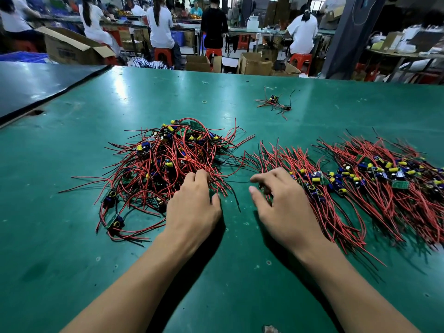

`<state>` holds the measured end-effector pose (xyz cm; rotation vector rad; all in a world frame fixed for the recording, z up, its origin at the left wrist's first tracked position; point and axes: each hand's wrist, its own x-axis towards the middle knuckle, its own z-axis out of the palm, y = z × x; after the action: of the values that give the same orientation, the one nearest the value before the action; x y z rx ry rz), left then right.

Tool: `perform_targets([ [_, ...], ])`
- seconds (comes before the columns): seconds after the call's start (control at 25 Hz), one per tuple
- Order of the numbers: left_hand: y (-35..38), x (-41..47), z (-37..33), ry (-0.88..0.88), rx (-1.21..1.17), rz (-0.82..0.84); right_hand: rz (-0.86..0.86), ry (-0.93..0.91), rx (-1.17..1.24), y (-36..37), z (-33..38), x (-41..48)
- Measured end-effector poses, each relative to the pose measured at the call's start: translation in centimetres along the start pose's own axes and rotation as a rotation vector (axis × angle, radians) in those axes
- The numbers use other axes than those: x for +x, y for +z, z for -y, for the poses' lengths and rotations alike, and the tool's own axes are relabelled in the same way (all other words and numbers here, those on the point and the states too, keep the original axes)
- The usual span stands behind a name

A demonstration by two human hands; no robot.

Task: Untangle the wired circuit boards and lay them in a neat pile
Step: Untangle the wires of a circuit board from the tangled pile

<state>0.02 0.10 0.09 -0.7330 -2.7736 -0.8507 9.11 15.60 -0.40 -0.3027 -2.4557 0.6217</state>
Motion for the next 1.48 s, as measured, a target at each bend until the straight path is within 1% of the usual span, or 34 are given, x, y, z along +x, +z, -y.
perform_targets([
  [0.08, 0.0, 0.1, 0.1, 0.000, 0.005, 0.006, 0.100, 0.045, -0.072, 0.5, -0.3, -0.1],
  [0.16, 0.1, 0.2, 0.2, 0.022, 0.029, 0.020, 0.112, 0.091, -0.097, 0.4, -0.7, 0.0],
  [0.28, 0.1, 0.3, 0.6, 0.070, -0.011, 0.019, 0.099, 0.089, -0.100, 0.4, -0.6, 0.0],
  [0.36, 0.2, 0.3, 0.7, 0.129, -0.062, -0.038, 0.102, 0.083, -0.102, 0.5, -0.5, -0.1],
  [0.44, 0.2, 0.1, 0.3, 0.234, -0.135, -0.149, 0.110, 0.080, -0.086, 0.5, -0.5, -0.1],
  [0.56, 0.1, -0.3, -0.4, 0.408, -0.247, -0.315, 0.139, 0.029, -0.016, 0.3, 0.0, 0.1],
  [0.6, 0.2, -0.4, -0.6, 0.448, -0.265, -0.339, 0.152, 0.009, 0.016, 0.3, 0.4, 0.1],
  [0.68, 0.3, -0.6, -0.7, 0.494, -0.274, -0.318, 0.175, -0.021, 0.070, 0.4, 1.2, 0.0],
  [0.76, 0.4, -0.7, -0.8, 0.468, -0.246, -0.238, 0.198, -0.013, 0.086, 0.8, 1.4, -0.2],
  [0.88, 0.3, -0.8, -1.0, 0.365, -0.148, -0.115, 0.238, 0.012, 0.043, 1.4, 0.8, -0.3],
  [0.96, 0.0, -0.8, -1.1, 0.308, -0.078, -0.032, 0.234, 0.015, 0.019, 1.6, 0.6, -0.3],
  [1.04, -0.7, -0.6, -1.2, 0.235, 0.072, 0.008, 0.219, 0.020, 0.022, 1.6, 0.5, -0.3],
  [1.16, -1.8, -0.4, -1.2, 0.107, 0.373, 0.043, 0.207, 0.036, 0.043, 1.6, 0.5, -0.3],
  [1.24, -1.9, -0.7, -1.2, 0.030, 0.525, 0.172, 0.210, 0.044, 0.053, 1.6, 0.4, -0.3],
  [1.28, -1.8, -1.0, -1.2, 0.000, 0.563, 0.245, 0.209, 0.049, 0.057, 1.7, 0.4, -0.3],
  [1.36, -1.6, -1.2, -1.3, -0.022, 0.571, 0.313, 0.205, 0.057, 0.065, 1.6, 0.4, -0.3],
  [1.48, -1.7, -1.0, -1.8, 0.005, 0.482, 0.253, 0.205, 0.060, 0.076, 1.7, 0.3, -0.3],
])
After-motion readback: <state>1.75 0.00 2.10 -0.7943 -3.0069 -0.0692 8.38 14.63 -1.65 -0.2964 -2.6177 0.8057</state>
